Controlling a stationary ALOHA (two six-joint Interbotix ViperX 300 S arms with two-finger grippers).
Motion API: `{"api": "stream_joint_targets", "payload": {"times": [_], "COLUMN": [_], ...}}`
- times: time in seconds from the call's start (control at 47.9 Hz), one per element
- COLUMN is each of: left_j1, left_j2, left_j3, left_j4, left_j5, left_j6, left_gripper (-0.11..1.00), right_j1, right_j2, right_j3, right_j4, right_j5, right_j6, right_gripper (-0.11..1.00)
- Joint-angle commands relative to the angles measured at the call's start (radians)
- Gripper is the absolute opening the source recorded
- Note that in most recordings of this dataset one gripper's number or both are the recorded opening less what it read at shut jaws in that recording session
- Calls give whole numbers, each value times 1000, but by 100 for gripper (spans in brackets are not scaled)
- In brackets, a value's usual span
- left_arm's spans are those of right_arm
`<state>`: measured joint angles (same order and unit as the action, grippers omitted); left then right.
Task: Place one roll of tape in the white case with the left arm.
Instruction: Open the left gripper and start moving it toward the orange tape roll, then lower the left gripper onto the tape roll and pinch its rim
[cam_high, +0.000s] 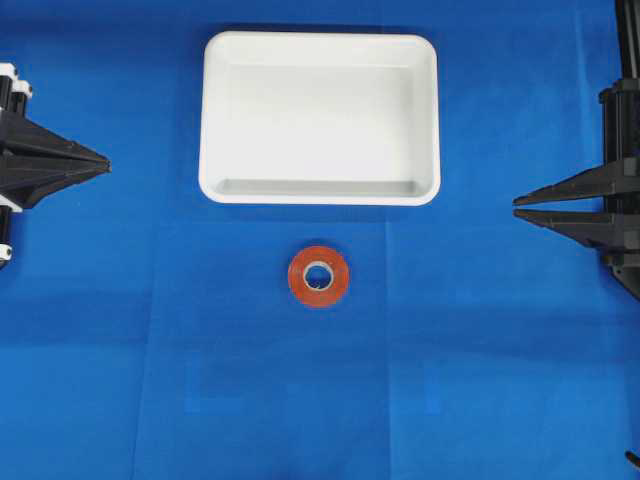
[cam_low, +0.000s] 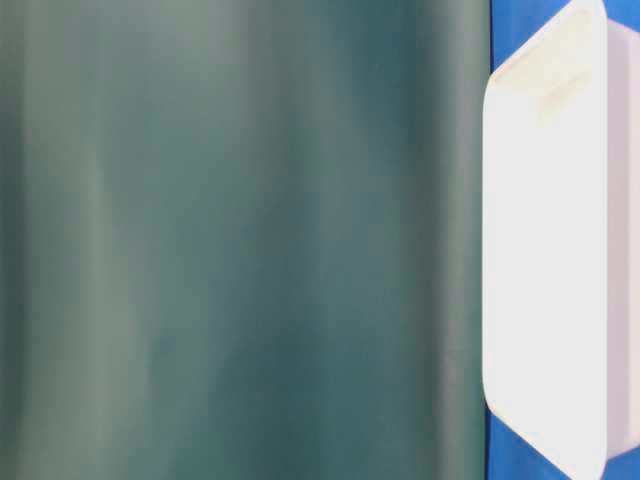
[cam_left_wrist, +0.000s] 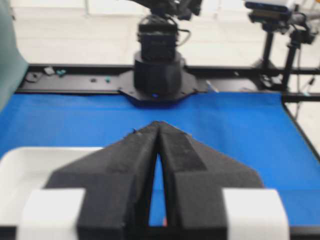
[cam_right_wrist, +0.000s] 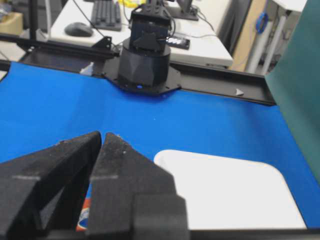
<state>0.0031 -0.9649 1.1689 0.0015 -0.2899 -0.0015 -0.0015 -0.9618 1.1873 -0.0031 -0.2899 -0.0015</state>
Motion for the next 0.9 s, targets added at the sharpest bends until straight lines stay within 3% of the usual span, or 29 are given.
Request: {"api": "stream_joint_targets", "payload": {"times": [0.0,0.251,0.668,0.752,0.877], "left_j1": [-23,-66,-107,-115,-121], "left_j2": [-2,41,390,471,577], "left_j3": [-12,-23,-133,-184,-262], "left_j4": [23,28,28,28,28], "left_j5": [15,-5,-169,-169,-158], "left_j6": [-11,-14,-14,-14,-14], "left_gripper": [0,0,1,14,49], "right_j1": [-2,-3,-8,-9,-9], "right_j2": [8,48,57,60,66], "right_j3": [-35,-60,-55,-55,-54], "right_j4": [0,0,0,0,0], "right_j5": [-3,34,34,35,35], "right_j6": [-9,-11,-11,-11,-11], "right_gripper": [0,-11,-11,-11,-11]}}
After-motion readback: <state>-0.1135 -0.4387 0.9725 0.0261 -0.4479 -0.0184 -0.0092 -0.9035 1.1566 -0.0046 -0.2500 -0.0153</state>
